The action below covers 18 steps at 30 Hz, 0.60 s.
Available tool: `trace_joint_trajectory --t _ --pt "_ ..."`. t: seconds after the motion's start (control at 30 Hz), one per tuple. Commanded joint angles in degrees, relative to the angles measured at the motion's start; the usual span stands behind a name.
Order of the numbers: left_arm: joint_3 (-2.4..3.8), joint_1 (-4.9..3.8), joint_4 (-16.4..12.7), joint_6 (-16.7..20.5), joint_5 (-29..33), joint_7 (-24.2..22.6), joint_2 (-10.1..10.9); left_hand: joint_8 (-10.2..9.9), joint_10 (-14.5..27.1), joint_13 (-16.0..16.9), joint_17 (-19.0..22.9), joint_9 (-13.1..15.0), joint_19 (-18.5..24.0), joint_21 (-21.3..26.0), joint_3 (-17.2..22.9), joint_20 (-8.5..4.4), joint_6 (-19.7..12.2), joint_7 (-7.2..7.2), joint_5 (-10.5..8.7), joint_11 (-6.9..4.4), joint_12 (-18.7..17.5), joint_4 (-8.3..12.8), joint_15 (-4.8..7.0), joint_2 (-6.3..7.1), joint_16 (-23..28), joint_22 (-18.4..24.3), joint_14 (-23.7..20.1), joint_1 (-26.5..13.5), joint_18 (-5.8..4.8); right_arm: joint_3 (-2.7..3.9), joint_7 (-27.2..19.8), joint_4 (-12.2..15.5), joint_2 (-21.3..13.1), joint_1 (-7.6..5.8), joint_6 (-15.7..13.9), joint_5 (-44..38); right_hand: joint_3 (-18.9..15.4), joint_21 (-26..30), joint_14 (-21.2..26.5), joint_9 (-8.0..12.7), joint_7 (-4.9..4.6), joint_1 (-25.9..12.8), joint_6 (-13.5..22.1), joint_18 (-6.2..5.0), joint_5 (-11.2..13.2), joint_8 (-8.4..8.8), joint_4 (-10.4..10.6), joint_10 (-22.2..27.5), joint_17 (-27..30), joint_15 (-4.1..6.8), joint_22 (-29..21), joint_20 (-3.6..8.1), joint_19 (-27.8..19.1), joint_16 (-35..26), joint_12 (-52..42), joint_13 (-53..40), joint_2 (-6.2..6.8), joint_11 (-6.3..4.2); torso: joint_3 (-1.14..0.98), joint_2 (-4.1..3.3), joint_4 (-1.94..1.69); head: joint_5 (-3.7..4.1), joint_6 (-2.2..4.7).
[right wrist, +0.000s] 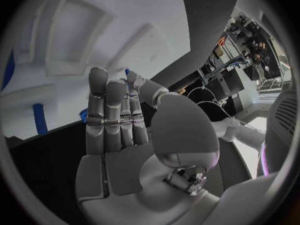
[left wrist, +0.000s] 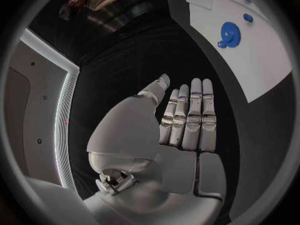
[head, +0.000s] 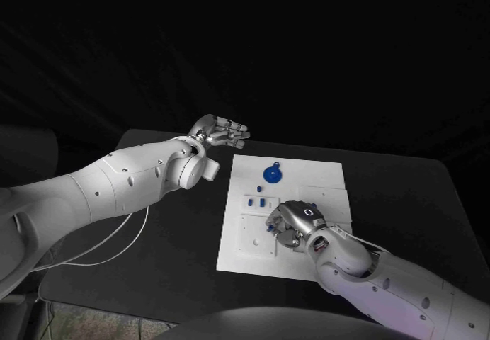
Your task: Assemble the parts on the task board
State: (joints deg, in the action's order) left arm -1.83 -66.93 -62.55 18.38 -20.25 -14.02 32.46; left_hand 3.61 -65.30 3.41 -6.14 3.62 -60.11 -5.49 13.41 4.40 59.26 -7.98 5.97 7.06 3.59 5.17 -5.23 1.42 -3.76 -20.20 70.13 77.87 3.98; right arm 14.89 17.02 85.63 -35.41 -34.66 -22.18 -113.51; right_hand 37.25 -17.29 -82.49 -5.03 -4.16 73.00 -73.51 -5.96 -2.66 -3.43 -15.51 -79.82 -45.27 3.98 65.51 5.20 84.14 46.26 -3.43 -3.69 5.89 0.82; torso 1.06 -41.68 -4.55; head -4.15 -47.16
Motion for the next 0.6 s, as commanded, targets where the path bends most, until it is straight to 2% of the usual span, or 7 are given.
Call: trace_joint_trajectory --t 0.03,0.4,0.6 --pt "0.04 -0.01 -0.2 -0.9 0.3 -0.4 -0.1 0.0 0.3 0.0 0.1 0.0 -0.1 -0.2 0.0 -0.14 0.3 -0.14 0.34 -0.08 -0.3 0.1 -0.05 -0.33 0.2 0.1 0.1 -0.1 -0.45 -0.07 0.8 -0.1 0.2 0.05 0.0 -1.3 0.3 -0.3 -0.2 0.0 0.12 -0.5 -0.5 -0.68 -0.2 -0.27 0.1 -0.4 -0.1 0.22 0.1 0.41 1.9 -0.3 -0.1 -0.1 -0.08 -0.10 -0.02 -0.01 0.05 -0.07 -0.08" --pt "0.04 -0.01 -0.4 -1.2 0.3 -0.3 -0.2 0.0 0.3 0.0 0.1 0.0 -0.1 -0.2 0.0 -0.14 0.3 -0.14 0.34 -0.08 -0.3 0.1 -0.05 -0.33 0.2 0.1 0.1 -0.1 -0.45 -0.41 0.8 -0.6 0.6 0.05 0.4 -1.3 0.4 -0.3 -0.2 0.0 0.12 -0.5 -0.5 -0.70 -0.2 -0.26 0.0 -0.4 -0.1 0.24 0.1 0.41 1.9 -0.4 -0.1 -0.1 -0.02 -0.11 -0.03 0.03 0.06 -0.09 -0.22" --pt "0.04 -0.01 -0.5 -1.2 0.3 -0.2 -0.2 0.0 0.3 0.0 0.1 0.0 -0.1 -0.2 0.0 -0.14 0.3 -0.14 0.34 -0.08 -0.3 0.1 -0.05 -0.33 0.2 0.1 0.1 -0.1 -0.45 -0.82 0.9 -0.9 0.8 0.05 0.7 -1.3 0.4 -0.3 -0.2 0.0 0.12 -0.5 -0.5 -0.70 -0.2 -0.26 0.0 -0.4 -0.1 0.24 0.1 0.41 1.9 -0.4 -0.1 -0.1 -0.02 -0.11 -0.01 0.00 0.04 -0.13 -0.32"
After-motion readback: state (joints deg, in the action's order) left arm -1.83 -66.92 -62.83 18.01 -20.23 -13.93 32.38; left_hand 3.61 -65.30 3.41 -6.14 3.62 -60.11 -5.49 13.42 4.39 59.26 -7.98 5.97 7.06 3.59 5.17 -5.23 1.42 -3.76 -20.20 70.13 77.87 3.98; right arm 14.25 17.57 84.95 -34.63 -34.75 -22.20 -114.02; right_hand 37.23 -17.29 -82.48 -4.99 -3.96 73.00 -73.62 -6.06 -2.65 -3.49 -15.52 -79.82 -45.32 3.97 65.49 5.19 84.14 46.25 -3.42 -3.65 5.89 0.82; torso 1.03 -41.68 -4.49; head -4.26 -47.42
